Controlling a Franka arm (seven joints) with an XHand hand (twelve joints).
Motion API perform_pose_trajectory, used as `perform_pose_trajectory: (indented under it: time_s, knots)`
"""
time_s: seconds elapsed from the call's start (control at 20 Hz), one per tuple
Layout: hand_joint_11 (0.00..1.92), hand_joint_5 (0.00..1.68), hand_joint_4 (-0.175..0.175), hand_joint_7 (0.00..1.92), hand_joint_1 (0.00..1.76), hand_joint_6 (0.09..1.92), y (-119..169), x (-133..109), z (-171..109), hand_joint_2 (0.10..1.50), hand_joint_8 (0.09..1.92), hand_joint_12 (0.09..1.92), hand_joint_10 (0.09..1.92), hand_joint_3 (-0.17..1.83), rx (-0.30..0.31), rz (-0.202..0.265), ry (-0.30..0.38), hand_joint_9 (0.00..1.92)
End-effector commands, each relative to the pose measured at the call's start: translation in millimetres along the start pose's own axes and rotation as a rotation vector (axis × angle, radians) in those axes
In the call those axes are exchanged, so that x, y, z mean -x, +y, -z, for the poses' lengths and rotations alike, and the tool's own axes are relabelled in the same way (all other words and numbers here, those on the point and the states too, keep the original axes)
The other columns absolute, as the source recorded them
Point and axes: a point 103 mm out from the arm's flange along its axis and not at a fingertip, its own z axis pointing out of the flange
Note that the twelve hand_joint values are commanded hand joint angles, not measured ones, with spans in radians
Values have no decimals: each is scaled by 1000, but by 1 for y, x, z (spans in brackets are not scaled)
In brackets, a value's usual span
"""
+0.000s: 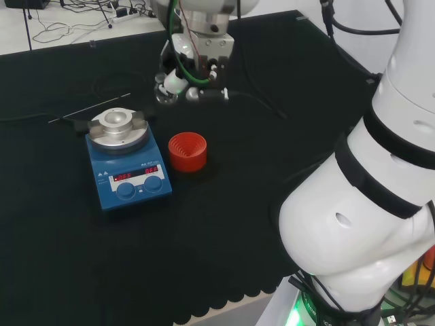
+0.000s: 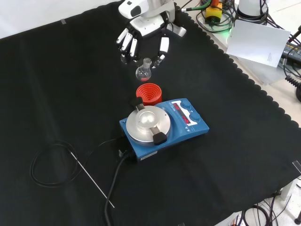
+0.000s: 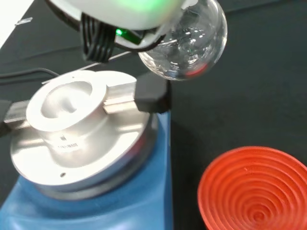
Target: Place the round-bottom flask on the heater.
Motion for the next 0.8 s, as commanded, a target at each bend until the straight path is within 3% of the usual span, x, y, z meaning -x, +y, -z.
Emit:
perform_pose_trajectory:
  time_s: [0.05,0.6,0.8]
  knots:
    - [453,1114,73,594,1104,1048,26,-39,1,643,700,1316,591,852,-44,42,-29,770]
    - [457,1118,73,585,1106,1047,60,-91,-27,636,697,1314,590,862,-128,116,-58,770]
    - [457,1119,73,583,1107,1046,64,-98,-38,635,697,1313,590,865,-149,123,-45,770]
